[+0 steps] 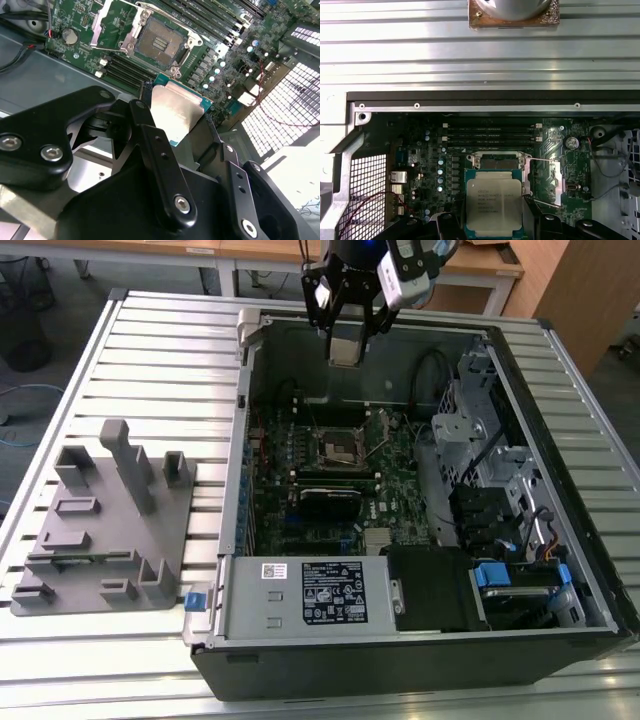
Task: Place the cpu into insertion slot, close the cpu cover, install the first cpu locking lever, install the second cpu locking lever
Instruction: 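Place the cpu into insertion slot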
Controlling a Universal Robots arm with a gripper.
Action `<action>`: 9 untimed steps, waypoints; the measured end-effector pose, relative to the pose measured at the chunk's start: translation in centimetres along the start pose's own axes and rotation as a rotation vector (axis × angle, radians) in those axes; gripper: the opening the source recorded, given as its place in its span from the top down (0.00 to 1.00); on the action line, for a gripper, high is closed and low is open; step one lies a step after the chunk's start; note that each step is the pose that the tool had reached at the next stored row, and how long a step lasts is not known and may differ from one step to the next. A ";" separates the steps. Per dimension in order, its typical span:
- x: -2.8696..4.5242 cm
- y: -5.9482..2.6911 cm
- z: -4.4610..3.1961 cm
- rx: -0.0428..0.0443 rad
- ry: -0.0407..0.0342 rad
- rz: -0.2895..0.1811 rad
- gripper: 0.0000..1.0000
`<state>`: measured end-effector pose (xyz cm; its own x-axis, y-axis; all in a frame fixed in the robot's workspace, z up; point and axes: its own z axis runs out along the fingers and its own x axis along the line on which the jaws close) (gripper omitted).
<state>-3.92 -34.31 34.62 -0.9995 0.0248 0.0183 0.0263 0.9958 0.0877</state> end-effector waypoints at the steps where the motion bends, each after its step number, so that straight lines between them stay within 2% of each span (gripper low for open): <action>1: 0.00 0.00 0.00 0.0000 0.0000 0.000 0.46; 9: 0.00 -0.02 0.19 -0.0003 -0.0001 0.000 0.46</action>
<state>-3.92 -34.31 34.43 -0.9995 0.0248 0.0182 0.0263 0.9958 0.0881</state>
